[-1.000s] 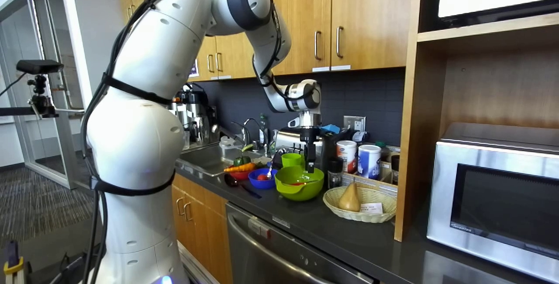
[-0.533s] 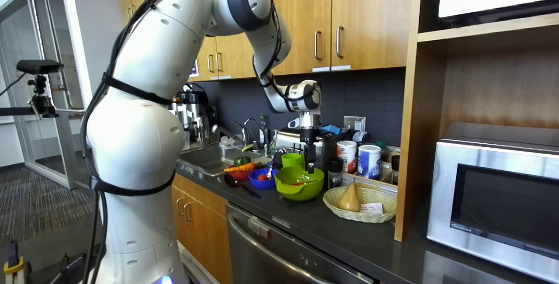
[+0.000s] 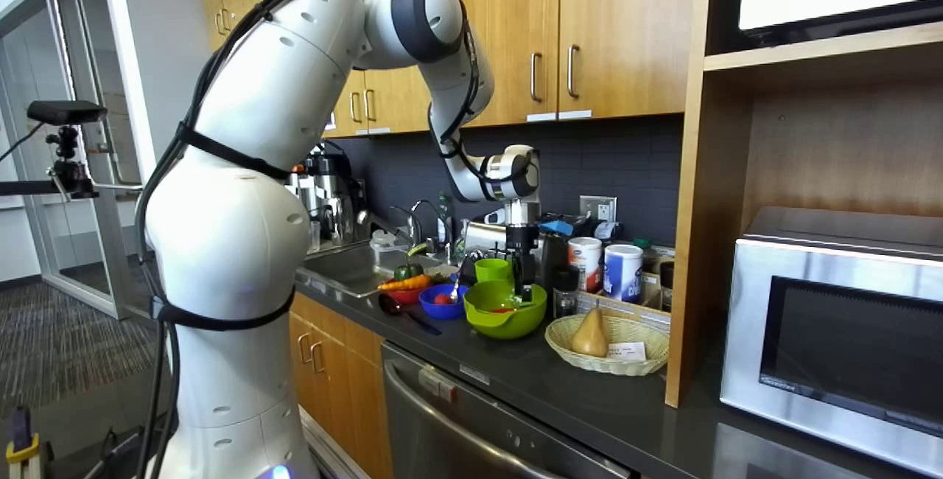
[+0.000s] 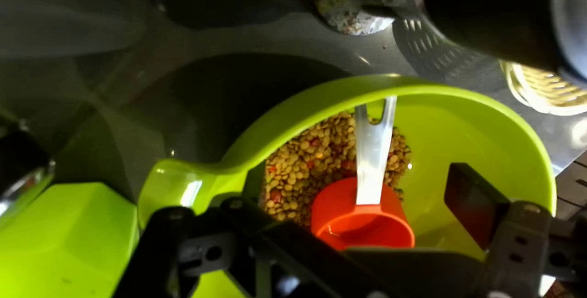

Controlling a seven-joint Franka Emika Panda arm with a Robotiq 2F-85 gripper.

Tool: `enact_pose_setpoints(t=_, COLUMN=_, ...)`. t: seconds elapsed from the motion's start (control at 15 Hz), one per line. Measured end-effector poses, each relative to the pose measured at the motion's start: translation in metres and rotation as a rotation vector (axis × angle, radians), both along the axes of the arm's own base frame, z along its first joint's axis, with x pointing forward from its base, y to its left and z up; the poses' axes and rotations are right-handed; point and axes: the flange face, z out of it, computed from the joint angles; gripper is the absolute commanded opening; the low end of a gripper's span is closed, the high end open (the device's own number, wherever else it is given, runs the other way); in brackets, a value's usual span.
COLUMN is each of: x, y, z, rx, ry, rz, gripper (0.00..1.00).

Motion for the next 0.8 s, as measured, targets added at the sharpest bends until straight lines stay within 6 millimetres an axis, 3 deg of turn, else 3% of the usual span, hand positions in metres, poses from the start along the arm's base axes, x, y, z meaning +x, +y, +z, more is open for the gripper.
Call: enact_pose_setpoints(t=0.8, x=0.003, y=-0.015, z=-0.002, rx=-0.021, ry=-0.003, rz=0.115, gripper=1.0)
